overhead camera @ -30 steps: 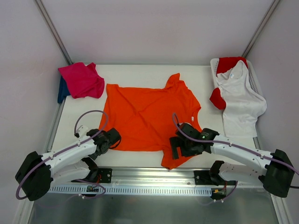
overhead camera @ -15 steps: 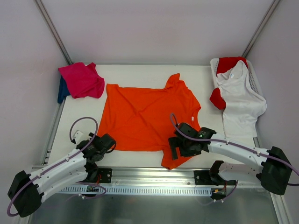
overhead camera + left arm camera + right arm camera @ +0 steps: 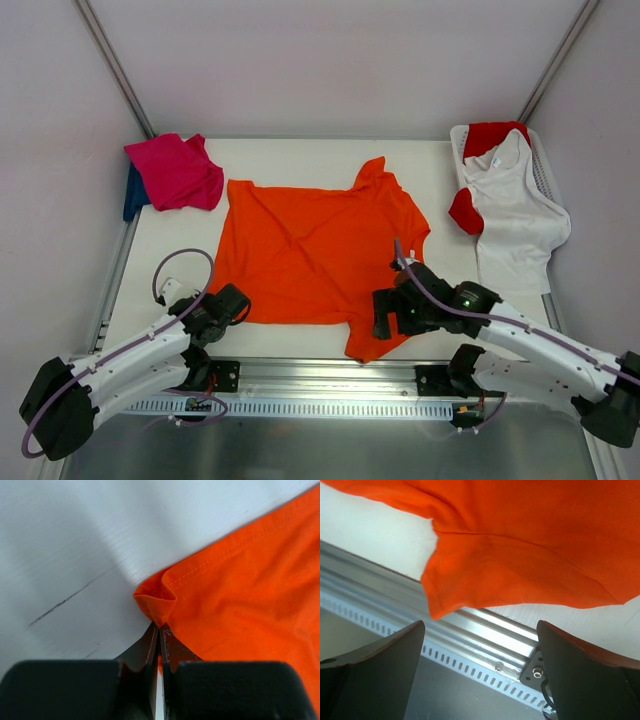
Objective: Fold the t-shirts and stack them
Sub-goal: Fold the tshirt
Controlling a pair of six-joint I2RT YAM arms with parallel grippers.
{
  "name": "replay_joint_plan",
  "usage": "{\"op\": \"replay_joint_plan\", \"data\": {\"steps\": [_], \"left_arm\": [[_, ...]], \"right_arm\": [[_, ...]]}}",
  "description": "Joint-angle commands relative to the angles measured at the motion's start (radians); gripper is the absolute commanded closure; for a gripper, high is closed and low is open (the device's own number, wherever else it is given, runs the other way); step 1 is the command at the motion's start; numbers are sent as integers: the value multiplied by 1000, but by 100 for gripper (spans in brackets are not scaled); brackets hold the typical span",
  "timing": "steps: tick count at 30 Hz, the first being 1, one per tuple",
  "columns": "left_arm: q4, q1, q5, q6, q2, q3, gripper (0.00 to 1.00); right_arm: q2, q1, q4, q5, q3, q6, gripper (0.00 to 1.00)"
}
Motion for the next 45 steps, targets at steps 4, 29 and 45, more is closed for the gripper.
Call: {"op": "replay_joint_plan", "data": {"steps": [4,29,45], "left_arm": [[20,12,-6,44,-23,-19,100],[120,14,23,187,-133,-68,100],[126,19,25,189,-124,-68,100]], "right_arm": [[-197,-38,-81,-216,-37,5,1],[185,-32,429,-194,-297,268,0],[287,-74,416,-196,-163,157,10]]}}
